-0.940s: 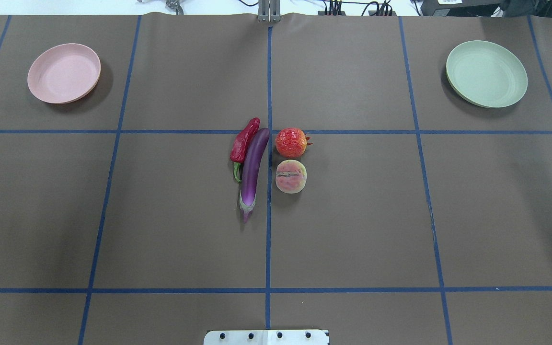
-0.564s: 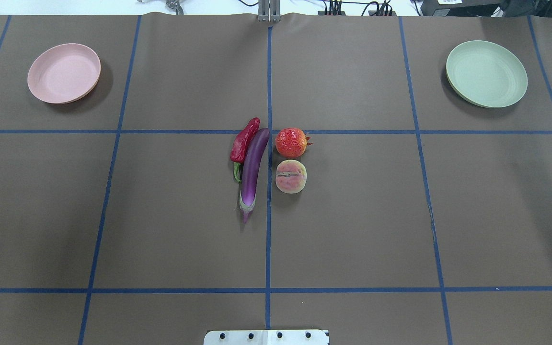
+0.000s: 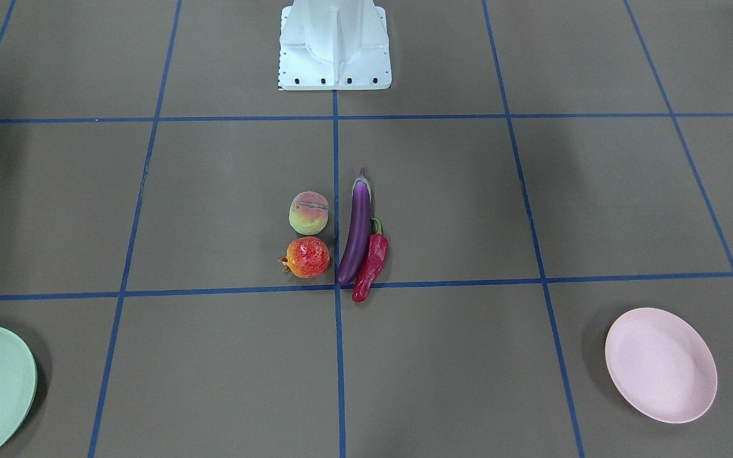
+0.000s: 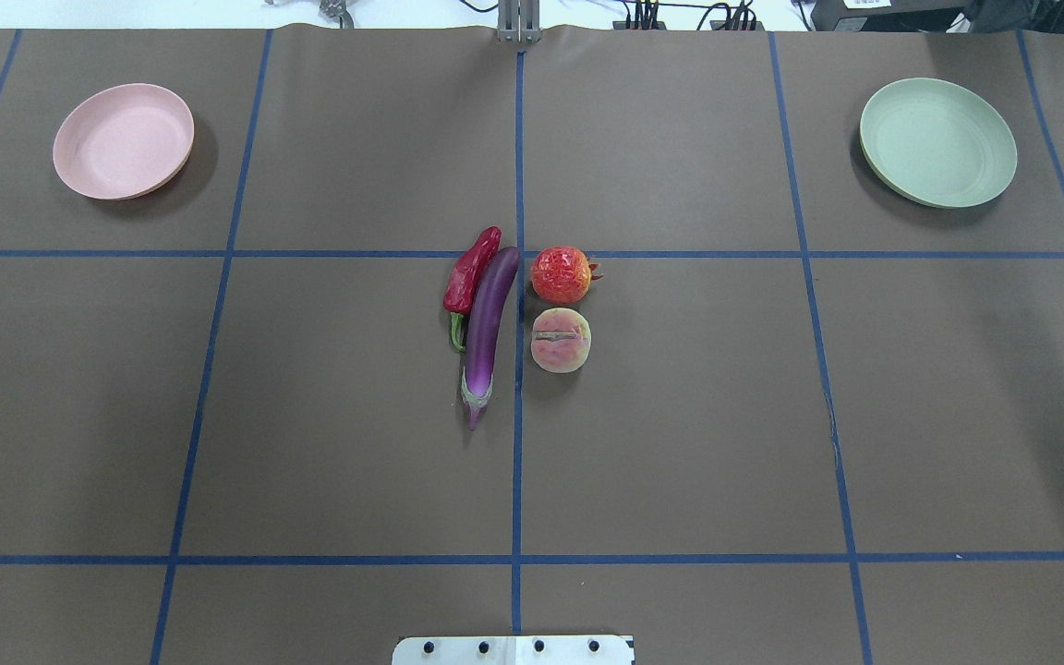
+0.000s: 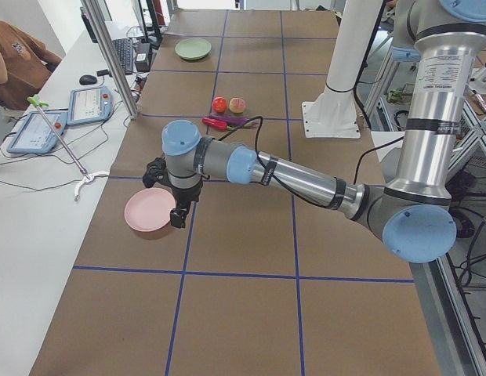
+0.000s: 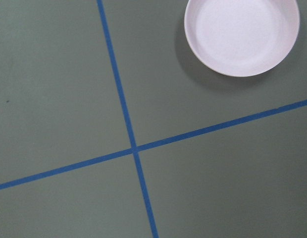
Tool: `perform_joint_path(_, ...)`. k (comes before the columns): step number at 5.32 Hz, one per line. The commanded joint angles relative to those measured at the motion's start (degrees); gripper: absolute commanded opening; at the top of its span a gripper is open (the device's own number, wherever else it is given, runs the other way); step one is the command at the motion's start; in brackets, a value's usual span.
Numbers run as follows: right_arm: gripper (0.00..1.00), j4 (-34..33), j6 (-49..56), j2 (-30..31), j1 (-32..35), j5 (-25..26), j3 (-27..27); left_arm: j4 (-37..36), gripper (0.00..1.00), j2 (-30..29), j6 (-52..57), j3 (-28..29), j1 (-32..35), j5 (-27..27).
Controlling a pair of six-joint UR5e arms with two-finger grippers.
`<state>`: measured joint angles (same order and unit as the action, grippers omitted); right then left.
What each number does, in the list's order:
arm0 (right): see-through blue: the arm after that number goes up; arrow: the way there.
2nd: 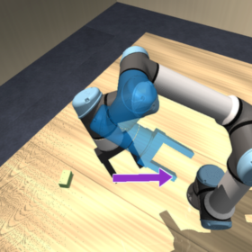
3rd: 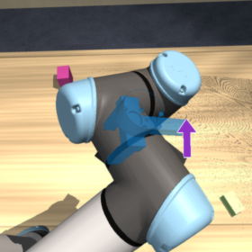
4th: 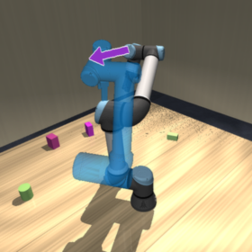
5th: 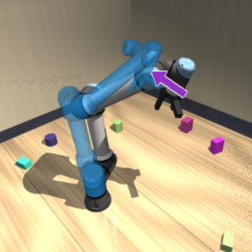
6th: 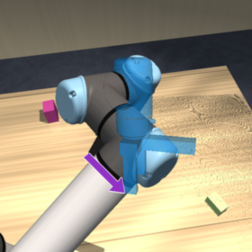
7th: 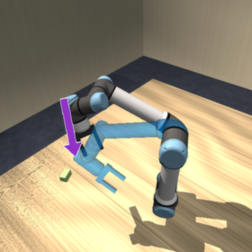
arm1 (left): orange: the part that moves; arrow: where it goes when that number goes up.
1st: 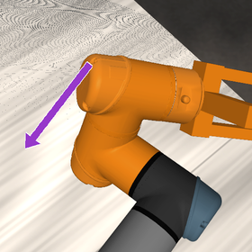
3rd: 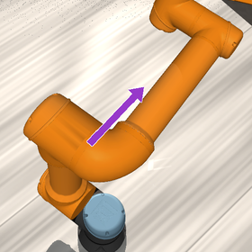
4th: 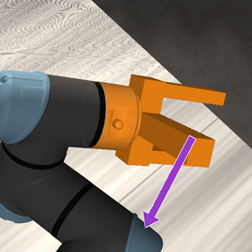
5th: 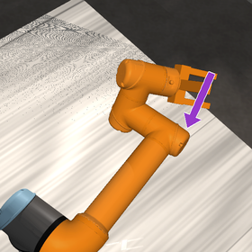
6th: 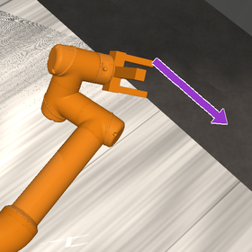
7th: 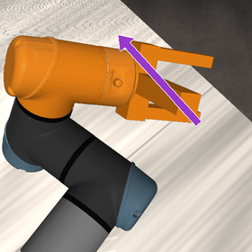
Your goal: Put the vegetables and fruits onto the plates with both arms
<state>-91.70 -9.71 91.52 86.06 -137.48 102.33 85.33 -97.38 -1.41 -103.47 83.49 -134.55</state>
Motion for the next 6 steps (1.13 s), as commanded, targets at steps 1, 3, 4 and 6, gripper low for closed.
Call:
perform_joint_path(1, 1.0, 0.4, -0.7, -0.4, -0.4, 0.0, 0.1, 0.4, 1.0, -2.6, -21.1, -5.7, -12.3, -1.2)
perform_joint_path(3, 1.0, 0.3, -5.0, -1.2, -1.6, 0.1, -0.5, 0.5, 1.0, -9.8, -46.6, -9.8, -25.0, -0.5)
perform_joint_path(4, 1.0, 0.5, -8.3, -1.9, -2.3, 0.2, -0.4, 3.2, 1.0, -13.5, -56.1, -9.6, -30.5, 2.8)
perform_joint_path(6, 1.0, 1.1, -8.1, -2.3, -3.7, 0.8, -0.4, 6.9, 1.0, -20.4, -70.4, -6.0, -43.0, 15.3)
